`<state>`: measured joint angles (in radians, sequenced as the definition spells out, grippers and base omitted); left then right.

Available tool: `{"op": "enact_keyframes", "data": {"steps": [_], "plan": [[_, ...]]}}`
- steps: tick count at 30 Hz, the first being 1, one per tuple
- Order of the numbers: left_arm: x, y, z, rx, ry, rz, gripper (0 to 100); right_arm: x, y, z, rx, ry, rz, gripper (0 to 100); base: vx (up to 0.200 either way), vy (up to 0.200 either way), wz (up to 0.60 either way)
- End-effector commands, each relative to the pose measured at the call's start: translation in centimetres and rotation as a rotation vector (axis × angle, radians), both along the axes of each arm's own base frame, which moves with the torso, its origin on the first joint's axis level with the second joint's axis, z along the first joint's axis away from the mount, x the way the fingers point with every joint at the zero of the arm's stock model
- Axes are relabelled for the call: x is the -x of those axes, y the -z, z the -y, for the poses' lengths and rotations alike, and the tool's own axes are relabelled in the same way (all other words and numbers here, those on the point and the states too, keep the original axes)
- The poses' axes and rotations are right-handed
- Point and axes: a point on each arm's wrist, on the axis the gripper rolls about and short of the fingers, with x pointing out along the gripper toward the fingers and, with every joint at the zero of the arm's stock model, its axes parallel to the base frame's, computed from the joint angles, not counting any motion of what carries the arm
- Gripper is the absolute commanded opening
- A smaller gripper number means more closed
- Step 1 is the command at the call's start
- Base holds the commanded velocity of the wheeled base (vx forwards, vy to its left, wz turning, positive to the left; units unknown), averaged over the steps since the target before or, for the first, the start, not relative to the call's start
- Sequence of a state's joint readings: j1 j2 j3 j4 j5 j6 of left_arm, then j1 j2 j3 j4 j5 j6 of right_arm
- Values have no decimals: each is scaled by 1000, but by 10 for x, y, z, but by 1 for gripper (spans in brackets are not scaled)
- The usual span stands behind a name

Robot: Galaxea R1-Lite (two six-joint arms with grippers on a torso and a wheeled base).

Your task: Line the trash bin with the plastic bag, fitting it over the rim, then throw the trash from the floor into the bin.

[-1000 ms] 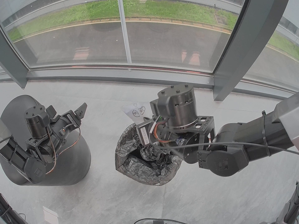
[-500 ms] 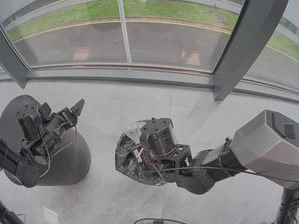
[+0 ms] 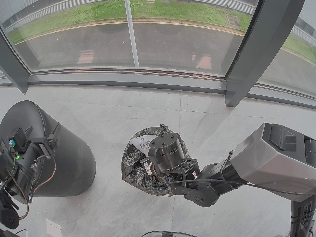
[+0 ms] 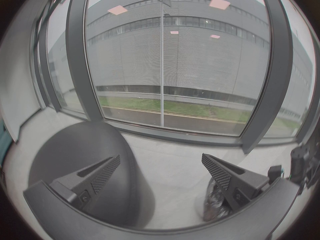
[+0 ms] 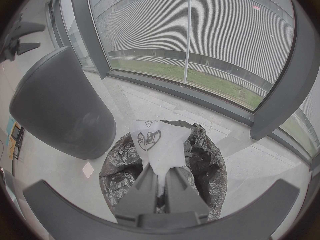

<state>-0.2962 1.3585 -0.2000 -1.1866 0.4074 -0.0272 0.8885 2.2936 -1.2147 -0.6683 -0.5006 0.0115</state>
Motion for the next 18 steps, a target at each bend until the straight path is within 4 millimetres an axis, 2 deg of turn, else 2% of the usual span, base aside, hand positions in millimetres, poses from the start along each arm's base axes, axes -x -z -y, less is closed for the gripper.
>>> {"op": "enact_keyframes", "data": {"steps": [1, 7, 13, 14, 18], "plan": [[47, 2, -17, -80, -68, 48, 100, -10, 13, 5, 13, 23, -7, 0, 0, 0, 0], [77, 0, -27, -114, -129, 112, 100, -17, 14, 11, 14, 42, -10, 0, 0, 0, 0], [101, 7, -36, -133, -229, 57, 100, -17, 16, 11, 10, 45, -15, 0, 0, 0, 0], [105, 5, -38, -130, -241, 60, 100, -17, 16, 11, 8, 47, -14, 100, 0, 0, 0], [125, 2, -45, -131, -288, 53, 100, -17, 16, 10, -7, 40, -12, 100, 0, 0, 0]]}}
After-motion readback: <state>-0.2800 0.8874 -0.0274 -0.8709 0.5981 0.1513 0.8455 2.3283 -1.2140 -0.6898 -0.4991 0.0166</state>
